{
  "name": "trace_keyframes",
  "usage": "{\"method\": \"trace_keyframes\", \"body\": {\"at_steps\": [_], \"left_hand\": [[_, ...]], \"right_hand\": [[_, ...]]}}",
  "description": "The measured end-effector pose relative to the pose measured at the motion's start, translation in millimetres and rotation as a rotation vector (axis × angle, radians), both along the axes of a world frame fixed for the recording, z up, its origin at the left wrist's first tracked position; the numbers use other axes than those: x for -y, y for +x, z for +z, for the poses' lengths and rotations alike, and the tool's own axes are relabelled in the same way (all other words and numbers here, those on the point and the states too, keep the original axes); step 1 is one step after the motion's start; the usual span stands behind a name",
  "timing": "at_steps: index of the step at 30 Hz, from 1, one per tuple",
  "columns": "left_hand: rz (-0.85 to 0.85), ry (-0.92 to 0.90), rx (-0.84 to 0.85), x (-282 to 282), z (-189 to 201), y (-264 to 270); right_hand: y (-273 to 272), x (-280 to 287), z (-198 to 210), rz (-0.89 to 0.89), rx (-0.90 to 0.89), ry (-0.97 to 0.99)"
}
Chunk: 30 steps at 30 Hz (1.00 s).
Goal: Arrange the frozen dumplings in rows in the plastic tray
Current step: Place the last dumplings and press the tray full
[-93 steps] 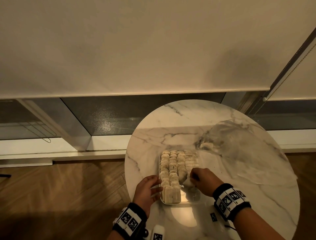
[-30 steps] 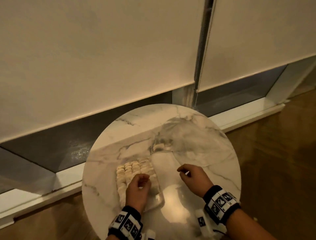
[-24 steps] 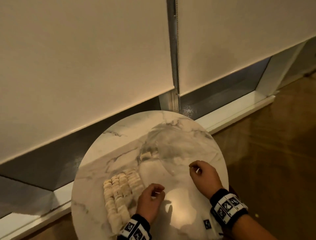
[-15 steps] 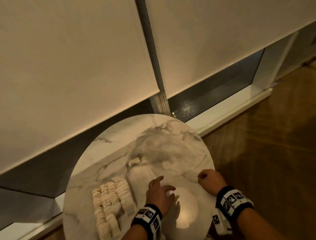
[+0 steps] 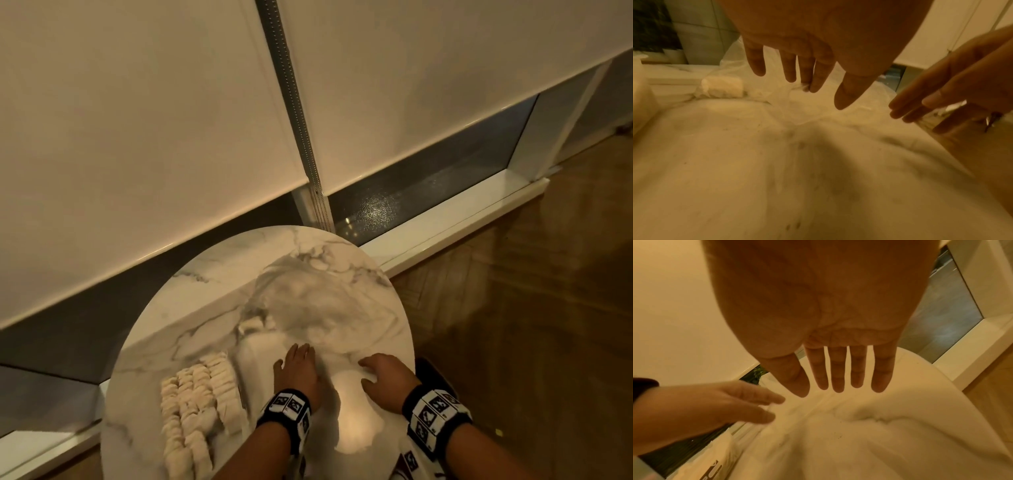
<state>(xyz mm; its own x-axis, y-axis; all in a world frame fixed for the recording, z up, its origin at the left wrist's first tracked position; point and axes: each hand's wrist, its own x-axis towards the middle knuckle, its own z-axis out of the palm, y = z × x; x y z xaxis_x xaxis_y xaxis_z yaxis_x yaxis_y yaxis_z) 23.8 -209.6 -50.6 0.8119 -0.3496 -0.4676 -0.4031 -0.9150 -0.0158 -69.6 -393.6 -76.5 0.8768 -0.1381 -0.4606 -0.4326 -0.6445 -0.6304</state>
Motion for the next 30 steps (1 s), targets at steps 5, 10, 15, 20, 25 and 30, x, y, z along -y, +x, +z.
{"method": "trace_keyframes", "body": {"at_steps": [5, 10, 15, 20, 25, 30], "left_hand": [[0.115, -0.504, 0.374, -2.2, 44.2, 7.5], [0.140, -0.797, 0.672, -16.7, 98.8, 15.5], [0.111, -0.818, 0.683, -34.4, 131.9, 21.4], [0.137, -0.738, 0.628, -44.7, 142.6, 19.8], [0.187, -0.631, 0.565, -52.4, 152.4, 13.6], [0.145, -0.583, 0.434, -51.8, 156.2, 4.0]], "right_hand": [[13.6, -0.1, 17.4, 0.114, 0.272, -0.028], [42.0, -9.6, 49.8, 0.181, 0.495, -0.136], [70.1, -28.0, 83.9, 0.299, 0.479, -0.256], [84.7, -42.9, 99.0, 0.360, 0.297, -0.244], [95.1, -52.3, 105.2, 0.386, -0.012, -0.034], [110.6, -56.7, 123.3, 0.198, 0.134, 0.141]]}}
